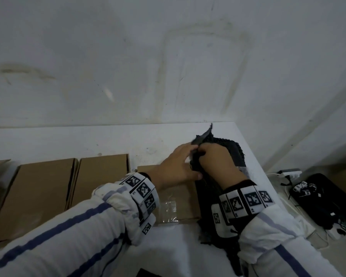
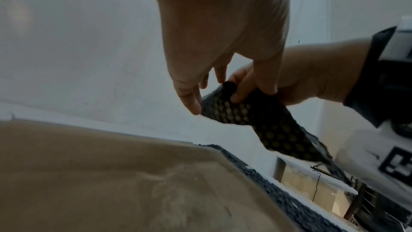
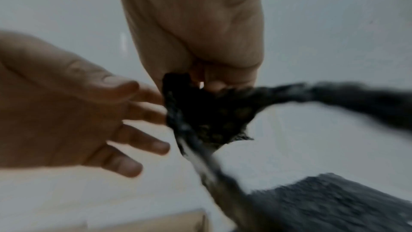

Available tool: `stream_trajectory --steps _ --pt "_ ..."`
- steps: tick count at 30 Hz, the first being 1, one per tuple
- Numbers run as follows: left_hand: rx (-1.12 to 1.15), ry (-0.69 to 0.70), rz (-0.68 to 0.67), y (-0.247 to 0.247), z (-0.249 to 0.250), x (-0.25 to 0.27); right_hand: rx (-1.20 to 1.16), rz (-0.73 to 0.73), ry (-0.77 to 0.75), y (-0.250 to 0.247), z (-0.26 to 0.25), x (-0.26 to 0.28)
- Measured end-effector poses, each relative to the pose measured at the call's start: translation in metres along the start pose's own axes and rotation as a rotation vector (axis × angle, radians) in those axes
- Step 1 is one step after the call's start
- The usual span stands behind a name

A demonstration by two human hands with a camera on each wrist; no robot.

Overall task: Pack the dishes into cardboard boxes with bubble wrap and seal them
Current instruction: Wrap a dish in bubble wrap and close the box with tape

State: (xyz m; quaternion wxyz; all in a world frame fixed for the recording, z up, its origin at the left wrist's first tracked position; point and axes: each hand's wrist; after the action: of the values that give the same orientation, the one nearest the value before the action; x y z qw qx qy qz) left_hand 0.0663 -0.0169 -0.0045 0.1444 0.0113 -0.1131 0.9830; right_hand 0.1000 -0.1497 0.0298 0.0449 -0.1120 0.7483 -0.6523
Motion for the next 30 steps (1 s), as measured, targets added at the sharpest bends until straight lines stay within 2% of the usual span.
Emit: stream_trajectory --steps 4,6,8,10,11,13,15,18,21,23,24,26,28,30 --pt "0.203 0.027 0.083 -0.027 0.012 0.016 -0.270 0.063 -0.030 -0.012 -0.039 -0.003" --pt "0.121 0.011 0.189 -0.047 0.009 0.027 -0.364 0.084 -0.056 -0.009 -0.060 -0.004" --pt "0.028 -0.007 0.320 -0.068 0.001 0.040 -0.356 0.094 -0.124 -0.005 -0.083 -0.004" --pt "0.071 -0.020 0.441 -0.092 -0.008 0.060 -0.383 0.099 -0.193 0.000 -0.110 -0.004" --pt "0.135 -0.019 0.490 -0.104 -0.010 0.072 -0.443 0.055 -0.218 0.003 -0.123 -0.004" --pt "0.263 0.003 0.579 -0.129 -0.016 0.097 -0.582 -0.150 -0.255 0.009 -0.153 -0.001" --pt "0.291 0.056 0.715 -0.155 -0.022 0.122 -0.668 -0.353 -0.305 0.016 -0.189 0.004" --pt "0.230 0.098 0.875 -0.191 -0.034 0.165 -0.789 -0.453 -0.332 0.028 -0.250 0.015" --pt "0.171 0.085 0.858 -0.224 -0.044 0.212 -0.885 -0.386 -0.320 0.041 -0.311 0.021" --pt "0.270 0.090 0.797 -0.244 -0.050 0.242 -0.936 -0.328 -0.292 0.048 -0.346 0.025" --pt "0.328 0.080 0.749 -0.252 -0.050 0.256 -0.966 -0.315 -0.271 0.050 -0.364 0.028" --pt "0.254 0.045 0.723 -0.268 -0.057 0.279 -1.019 -0.342 -0.254 0.056 -0.397 0.037" --pt "0.100 -0.003 0.817 -0.287 -0.065 0.298 -0.987 -0.402 -0.312 0.065 -0.426 0.044" --pt "0.085 -0.013 0.975 -0.307 -0.073 0.316 -0.905 -0.489 -0.425 0.070 -0.448 0.052"
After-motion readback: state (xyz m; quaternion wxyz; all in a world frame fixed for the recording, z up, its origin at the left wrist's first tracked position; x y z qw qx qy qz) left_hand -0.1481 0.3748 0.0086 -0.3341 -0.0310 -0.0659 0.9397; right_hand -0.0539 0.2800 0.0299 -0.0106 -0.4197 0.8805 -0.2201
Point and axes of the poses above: each hand's wrist, its own x-axis away from the middle knuckle, its own y-axis out of the palm, z = x × y, and after that the axes turned 15 degrees about x, right-handed
